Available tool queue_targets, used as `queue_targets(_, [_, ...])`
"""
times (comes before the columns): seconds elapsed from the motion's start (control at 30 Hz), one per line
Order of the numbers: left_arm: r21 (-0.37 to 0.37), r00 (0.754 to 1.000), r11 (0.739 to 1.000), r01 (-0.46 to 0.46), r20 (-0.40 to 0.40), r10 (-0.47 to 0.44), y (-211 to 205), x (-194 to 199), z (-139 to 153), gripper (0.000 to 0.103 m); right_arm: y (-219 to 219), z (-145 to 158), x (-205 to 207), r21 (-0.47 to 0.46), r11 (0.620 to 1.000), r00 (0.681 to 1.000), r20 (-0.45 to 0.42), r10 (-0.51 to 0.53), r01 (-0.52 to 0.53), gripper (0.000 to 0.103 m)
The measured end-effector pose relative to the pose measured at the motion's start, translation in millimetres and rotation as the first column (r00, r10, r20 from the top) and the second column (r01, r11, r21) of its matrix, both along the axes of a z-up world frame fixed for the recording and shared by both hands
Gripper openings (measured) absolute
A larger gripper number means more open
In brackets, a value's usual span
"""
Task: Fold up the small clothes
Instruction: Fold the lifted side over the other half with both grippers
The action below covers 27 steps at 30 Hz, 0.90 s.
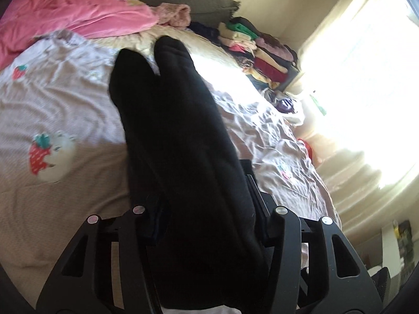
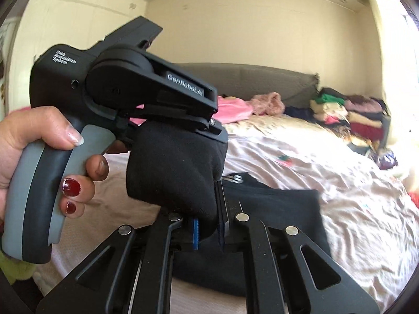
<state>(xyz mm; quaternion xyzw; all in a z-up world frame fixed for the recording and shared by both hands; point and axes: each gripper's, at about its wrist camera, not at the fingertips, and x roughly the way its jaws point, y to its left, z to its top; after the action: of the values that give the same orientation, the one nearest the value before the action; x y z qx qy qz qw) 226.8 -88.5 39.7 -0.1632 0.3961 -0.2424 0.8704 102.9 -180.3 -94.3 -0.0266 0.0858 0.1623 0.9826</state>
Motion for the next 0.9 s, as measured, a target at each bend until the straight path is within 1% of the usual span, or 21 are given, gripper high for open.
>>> queue_targets(0.07, [0.015,1.000,1.000,0.019,-0.006,-0.019,-19.2,2.6,-2.0,0.043,-15.0,-3.9,0.5,0.029,0.999,1.000,-0.028,-0.013,0.013,0.009])
queue_targets(0.17, [0.059,0.998,0.997,0.050,-0.031,-0.048,-46.7,8.5,-12.0,0.043,-39.0,-14.0,3.0,0.082,0.996,0.996,-0.085,-0.030,0.037,0.009])
queue_targets(0.2, [0.083,0.998,0.995,0.058,-0.041,-0.054,-57.1,10.8,-16.9,0.043,-46.7,-18.5,4.7,0.102,0.994,0.993,-0.112,-0.032,0.044,0.009])
queue_targets(0.3, [0.111,0.996,0.991,0.068,-0.069,-0.060,-73.8,16.0,-31.9,0.043,-67.4,-32.6,10.7,0.154,0.985,0.982,-0.180,-0.053,0.082,0.008])
queue_targets(0.33, [0.113,0.995,0.991,0.075,-0.078,-0.066,-77.0,17.9,-37.0,0.047,-72.2,-37.6,15.1,0.178,0.980,0.978,-0.202,-0.048,0.085,0.008])
queue_targets(0.37, [0.106,0.993,0.991,0.087,-0.087,-0.078,-79.1,19.8,-41.4,0.057,-81.9,-43.9,17.9,0.221,0.971,0.970,-0.240,-0.033,0.087,0.008])
queue_targets(0.4, [0.078,0.990,0.991,0.106,-0.098,-0.098,-80.8,20.5,-45.3,0.061,-87.1,-51.0,28.4,0.248,0.964,0.962,-0.271,-0.026,0.096,0.008])
queue_targets(0.43, [0.055,0.988,0.991,0.123,-0.100,-0.117,-82.0,17.7,-46.0,0.062,-94.2,-56.9,30.1,0.273,0.956,0.954,-0.299,-0.021,0.107,0.008])
queue_targets(0.5, [0.009,0.986,0.989,0.147,-0.080,-0.146,-78.0,7.8,-40.7,0.064,-105.4,-66.2,29.5,0.300,0.946,0.947,-0.321,-0.019,0.121,0.008])
queue_targets(0.57, [-0.010,0.989,0.991,0.137,-0.056,-0.137,-69.0,-2.7,-32.8,0.065,-114.5,-73.0,30.5,0.329,0.936,0.942,-0.335,-0.005,0.122,0.008])
queue_targets(0.6, [0.004,0.993,0.994,0.111,-0.038,-0.110,-60.8,-4.4,-28.9,0.065,-119.7,-77.1,29.5,0.362,0.924,0.938,-0.346,0.014,0.120,0.008])
queue_targets(0.7, [0.102,0.999,0.994,0.033,-0.016,-0.032,-42.0,-6.9,-30.0,0.065,-124.7,-80.4,27.3,0.393,0.913,0.937,-0.349,0.034,0.113,0.009])
queue_targets(0.77, [0.142,1.000,0.990,0.016,-0.016,-0.013,-33.6,-9.2,-38.1,0.065,-126.1,-81.0,27.1,0.405,0.907,0.934,-0.355,0.042,0.113,0.015])
queue_targets(0.83, [0.212,1.000,0.977,0.007,-0.014,-0.005,-31.0,-13.6,-50.5,0.065,-132.8,-77.5,31.2,0.419,0.902,0.928,-0.367,0.064,0.104,0.025])
queue_targets(0.87, [0.240,1.000,0.971,0.009,-0.015,-0.005,-31.3,-14.6,-57.4,0.067,-137.5,-76.6,30.8,0.434,0.895,0.928,-0.365,0.073,0.100,0.026])
queue_targets(0.9, [0.264,1.000,0.965,0.007,-0.008,-0.005,-31.7,-17.4,-62.6,0.067,-139.2,-74.3,28.9,0.443,0.892,0.926,-0.367,0.084,0.094,0.030])
